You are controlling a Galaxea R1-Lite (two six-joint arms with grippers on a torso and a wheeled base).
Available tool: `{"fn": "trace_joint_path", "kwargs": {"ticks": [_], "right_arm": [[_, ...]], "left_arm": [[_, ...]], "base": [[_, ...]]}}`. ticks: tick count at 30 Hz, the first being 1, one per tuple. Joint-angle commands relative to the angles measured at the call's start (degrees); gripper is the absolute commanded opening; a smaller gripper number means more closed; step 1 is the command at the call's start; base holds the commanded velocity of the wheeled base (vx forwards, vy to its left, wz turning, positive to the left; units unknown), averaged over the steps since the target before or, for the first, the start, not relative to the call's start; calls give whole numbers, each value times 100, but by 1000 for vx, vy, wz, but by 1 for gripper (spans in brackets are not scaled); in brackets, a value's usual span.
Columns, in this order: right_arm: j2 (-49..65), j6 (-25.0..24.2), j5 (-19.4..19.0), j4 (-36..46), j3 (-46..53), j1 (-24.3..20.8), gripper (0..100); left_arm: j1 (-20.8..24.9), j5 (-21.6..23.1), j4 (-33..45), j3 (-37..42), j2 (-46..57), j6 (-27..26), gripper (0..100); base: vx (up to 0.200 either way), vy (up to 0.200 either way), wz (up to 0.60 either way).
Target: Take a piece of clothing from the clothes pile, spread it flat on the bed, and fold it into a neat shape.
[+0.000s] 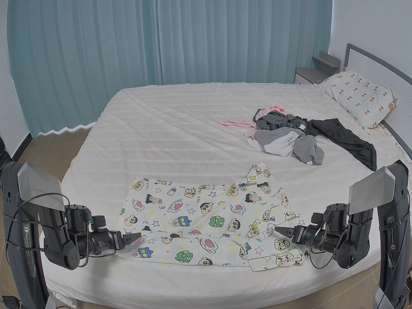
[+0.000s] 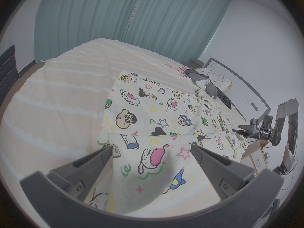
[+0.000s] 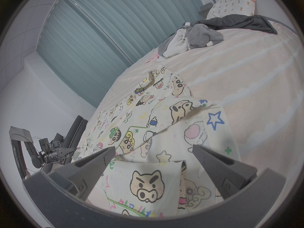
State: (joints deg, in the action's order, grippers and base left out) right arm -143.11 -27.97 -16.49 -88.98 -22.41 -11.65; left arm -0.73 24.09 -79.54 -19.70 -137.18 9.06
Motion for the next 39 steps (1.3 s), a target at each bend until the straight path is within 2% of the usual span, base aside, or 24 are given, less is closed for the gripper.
{"fn": "trace_joint_path", "kwargs": {"ticks": [1,14,20,21,30,39], "right_arm": [[2,2,-3,-58,-1,-12,100],[-7,2,-3,-58,8,-30,100],[-16,2,6,-58,8,-39,100],[-24,2,15,-58,8,-39,100],[-24,-7,15,-58,-1,-39,100],[-7,-7,23,-58,8,-47,100]], "left_arm": [[-24,-1,-9,10,-2,0,100],[-147,-18,0,19,-257,-106,100],[-111,-185,0,-157,-309,-106,100],[-103,-203,27,-218,-309,-106,0],[-217,-212,88,-236,-204,-97,0],[-305,-203,106,221,596,-106,0]], "base": [[0,0,0],[0,0,0],[0,0,0],[0,0,0],[0,0,0],[0,0,0]]}}
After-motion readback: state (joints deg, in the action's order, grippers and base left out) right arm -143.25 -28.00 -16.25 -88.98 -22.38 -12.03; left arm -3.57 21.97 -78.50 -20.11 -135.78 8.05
